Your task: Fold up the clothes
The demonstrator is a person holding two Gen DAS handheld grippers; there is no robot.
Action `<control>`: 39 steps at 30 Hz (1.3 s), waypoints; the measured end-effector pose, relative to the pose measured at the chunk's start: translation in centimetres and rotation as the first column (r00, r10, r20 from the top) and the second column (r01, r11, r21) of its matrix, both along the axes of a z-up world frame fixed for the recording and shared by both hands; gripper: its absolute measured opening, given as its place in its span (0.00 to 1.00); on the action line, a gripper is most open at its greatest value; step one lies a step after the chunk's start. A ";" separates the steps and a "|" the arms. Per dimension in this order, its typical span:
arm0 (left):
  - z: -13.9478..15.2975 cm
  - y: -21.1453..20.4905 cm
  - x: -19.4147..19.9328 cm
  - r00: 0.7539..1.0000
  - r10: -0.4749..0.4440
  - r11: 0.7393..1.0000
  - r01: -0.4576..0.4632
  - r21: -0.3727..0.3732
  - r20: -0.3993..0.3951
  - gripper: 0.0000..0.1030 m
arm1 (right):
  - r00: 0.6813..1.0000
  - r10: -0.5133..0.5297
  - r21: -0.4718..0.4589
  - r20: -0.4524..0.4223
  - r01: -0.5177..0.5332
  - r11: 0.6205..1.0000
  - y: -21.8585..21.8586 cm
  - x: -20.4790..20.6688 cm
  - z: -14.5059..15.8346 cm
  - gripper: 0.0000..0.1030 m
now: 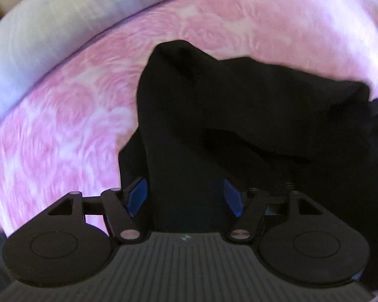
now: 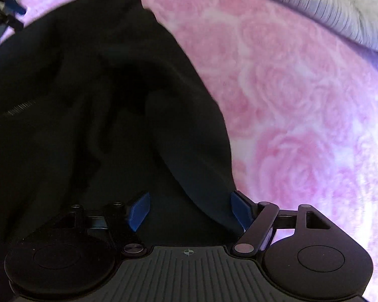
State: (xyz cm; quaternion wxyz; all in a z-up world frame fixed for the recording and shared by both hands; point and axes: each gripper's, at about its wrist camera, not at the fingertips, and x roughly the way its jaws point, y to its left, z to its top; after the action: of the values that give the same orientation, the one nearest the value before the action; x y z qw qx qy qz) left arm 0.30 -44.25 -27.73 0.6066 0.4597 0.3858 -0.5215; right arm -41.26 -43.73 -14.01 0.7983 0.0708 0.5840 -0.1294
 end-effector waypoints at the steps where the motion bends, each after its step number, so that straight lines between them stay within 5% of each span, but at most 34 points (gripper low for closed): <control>1: -1.3 -0.7 -0.1 0.999 -0.019 0.999 0.018 0.029 0.040 0.61 | 1.000 -0.023 0.018 0.007 0.023 1.000 -0.3 0.4 -0.5 0.63; 2: -2.5 -1.3 0.2 0.999 -0.016 0.998 0.013 0.060 0.048 0.51 | 0.999 -0.046 0.034 0.013 0.046 0.998 -0.6 0.6 -0.9 0.52; 3: -3.5 -1.7 1.0 1.000 0.019 0.995 -0.020 0.095 0.012 0.39 | 0.997 -0.070 0.041 0.018 0.069 0.997 -1.1 0.6 -0.5 0.18; 4: -4.2 -2.0 1.9 0.998 0.060 0.991 -0.055 0.120 -0.032 0.13 | 0.996 -0.089 0.049 0.023 0.088 0.995 -1.7 0.5 0.1 0.05; 8: -0.2 -1.6 4.3 0.986 0.117 0.993 -0.112 0.048 -0.117 0.07 | 0.989 -0.123 0.003 0.077 0.123 0.992 -6.3 -1.0 7.0 0.02; 12: 6.5 -1.3 8.6 0.992 0.121 0.990 -0.124 -0.061 -0.041 0.07 | 0.991 -0.085 -0.139 0.103 0.099 0.985 -12.6 -1.1 13.4 0.01; 16: 8.2 -3.3 12.5 0.990 0.126 0.988 -0.120 -0.094 0.064 0.08 | 0.996 -0.061 -0.273 0.072 0.079 0.959 -17.3 3.5 11.3 0.01; 18: 7.2 -4.7 13.8 0.977 0.155 0.986 -0.143 -0.087 0.146 0.17 | 0.997 -0.051 -0.338 0.055 0.067 0.939 -19.7 5.8 10.3 0.02; 20: 5.7 -5.8 14.8 0.953 0.226 0.974 -0.220 -0.053 0.201 0.33 | 0.998 -0.042 -0.401 0.038 0.054 0.915 -22.1 8.1 9.2 0.15; 21: 4.9 -6.0 15.1 0.940 0.263 0.965 -0.262 -0.033 0.218 0.33 | 0.999 -0.040 -0.424 0.033 0.050 0.904 -22.9 9.2 8.7 0.30; 23: 4.0 -5.6 14.7 0.934 0.284 0.958 -0.284 -0.031 0.219 0.30 | 0.997 -0.049 -0.399 0.063 0.070 0.914 -21.4 10.5 7.2 0.37; 26: 3.0 -4.3 11.9 0.955 0.249 0.968 -0.247 -0.034 0.163 0.34 | 0.991 -0.020 -0.231 0.131 0.050 0.972 -17.8 10.1 6.2 0.41; 30: 0.8 -0.9 6.3 0.978 0.204 0.979 -0.205 0.009 0.044 0.42 | 0.988 -0.064 -0.025 0.139 0.069 0.997 -12.6 7.2 4.4 0.47; 35: 0.4 5.5 0.3 0.971 0.188 0.981 -0.194 -0.029 -0.148 0.48 | 0.968 -0.219 0.231 0.127 0.186 0.955 -6.3 -0.8 3.8 0.60; 39: -0.4 9.0 -3.0 0.973 -0.043 0.997 0.027 -0.076 -0.225 0.48 | 0.937 -0.349 0.316 0.018 0.325 0.891 -2.2 -7.0 2.3 0.64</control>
State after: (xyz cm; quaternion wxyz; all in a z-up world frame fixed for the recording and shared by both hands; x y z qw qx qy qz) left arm -2.67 -35.25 -28.17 0.5657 0.3816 0.4249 -0.5948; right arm -48.21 -45.88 -11.72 0.7640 0.2992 0.5456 -0.1706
